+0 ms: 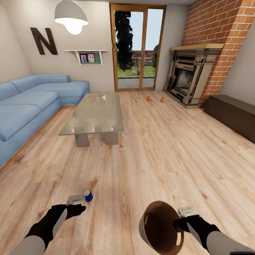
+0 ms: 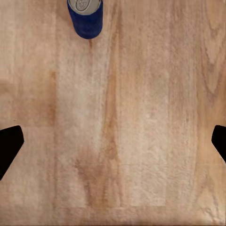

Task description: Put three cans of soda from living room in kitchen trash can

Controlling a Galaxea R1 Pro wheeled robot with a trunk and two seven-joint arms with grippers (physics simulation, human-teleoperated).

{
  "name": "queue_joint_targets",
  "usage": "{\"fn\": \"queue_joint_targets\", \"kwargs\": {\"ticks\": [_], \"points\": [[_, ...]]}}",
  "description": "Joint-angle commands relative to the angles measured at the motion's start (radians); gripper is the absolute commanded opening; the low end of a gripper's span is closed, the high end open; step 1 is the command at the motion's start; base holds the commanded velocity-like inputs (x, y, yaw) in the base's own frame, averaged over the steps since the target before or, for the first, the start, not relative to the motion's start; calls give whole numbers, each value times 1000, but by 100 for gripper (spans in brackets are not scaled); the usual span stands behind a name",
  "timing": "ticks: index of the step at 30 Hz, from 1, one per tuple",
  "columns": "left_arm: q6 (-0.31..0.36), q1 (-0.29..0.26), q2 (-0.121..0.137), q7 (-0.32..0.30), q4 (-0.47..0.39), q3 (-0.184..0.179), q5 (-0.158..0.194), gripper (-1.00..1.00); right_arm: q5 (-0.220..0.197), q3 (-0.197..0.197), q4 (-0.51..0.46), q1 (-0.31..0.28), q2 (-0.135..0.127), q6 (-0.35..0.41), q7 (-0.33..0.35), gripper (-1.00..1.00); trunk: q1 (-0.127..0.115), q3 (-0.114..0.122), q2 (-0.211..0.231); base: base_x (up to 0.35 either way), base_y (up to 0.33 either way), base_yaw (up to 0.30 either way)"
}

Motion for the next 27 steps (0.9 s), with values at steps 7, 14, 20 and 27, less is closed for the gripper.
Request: {"fn": "queue_joint_targets", "kwargs": {"ticks": [7, 14, 20, 27], "points": [[0, 0, 0, 0, 0, -1, 0, 100, -11, -8, -3, 0, 3, 0, -4, -100, 0, 0, 0, 267, 179, -32], [0, 0, 0, 1, 0, -1, 0, 100, -10, -11, -9, 0, 5, 0, -7, -100, 0, 0, 0, 279, 129, -206], [0, 0, 0, 0, 0, -1, 0, 100, -10, -12, -9, 0, 5, 0, -7, -100, 0, 0, 0, 282, 96, -241], [0, 0, 0, 0, 0, -1, 0, 100, -11, -12, -8, 0, 5, 0, -7, -100, 0, 0, 0, 281, 158, -192]]}}
